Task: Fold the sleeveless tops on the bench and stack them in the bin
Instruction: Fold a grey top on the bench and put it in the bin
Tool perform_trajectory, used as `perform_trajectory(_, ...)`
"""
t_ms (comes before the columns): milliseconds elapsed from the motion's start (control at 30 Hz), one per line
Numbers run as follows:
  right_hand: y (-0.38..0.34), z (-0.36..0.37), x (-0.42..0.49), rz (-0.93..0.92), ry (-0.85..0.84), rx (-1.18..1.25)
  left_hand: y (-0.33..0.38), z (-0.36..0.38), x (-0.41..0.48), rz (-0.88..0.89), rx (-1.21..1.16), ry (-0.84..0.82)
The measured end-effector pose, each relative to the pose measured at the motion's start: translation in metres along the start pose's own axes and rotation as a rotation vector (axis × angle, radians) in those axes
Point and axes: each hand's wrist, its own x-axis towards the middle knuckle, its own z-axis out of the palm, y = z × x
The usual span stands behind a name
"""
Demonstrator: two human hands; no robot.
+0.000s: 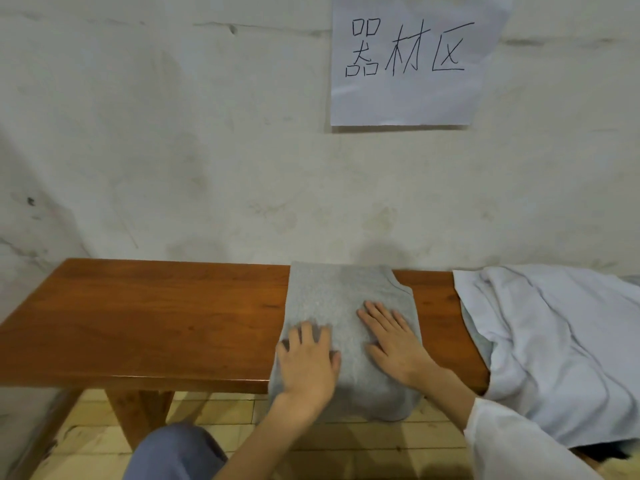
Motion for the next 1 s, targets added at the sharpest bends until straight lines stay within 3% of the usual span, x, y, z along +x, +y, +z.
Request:
perform_trajectory(100,0.008,-0.001,-0.01,-0.011,0.058,0.026,-0.013,-0.005,0.01,0.119,0.009,0.014)
perform_trajectory(267,0.02,0.006,-0.025,0.04,0.047,-0.023,-0.043,0.014,0.035,0.492,-0.053,-0.029)
perform_trajectory(500,0.01,0.006,-0.033,0.037,0.018,-0.064,-0.043,0.031,0.024,0.393,0.004,0.029)
perform_trajectory(800,-0.009,0.013,-0.057,-0.011,0.012,-0.084,-0.046,0.03,-0.016,0.283,-0.005,-0.141)
perform_trajectory(1000,-0.021,0.02,-0.075,0.135,-0.013,-0.118,-0.056,0.034,-0.023,0.384,0.015,-0.075)
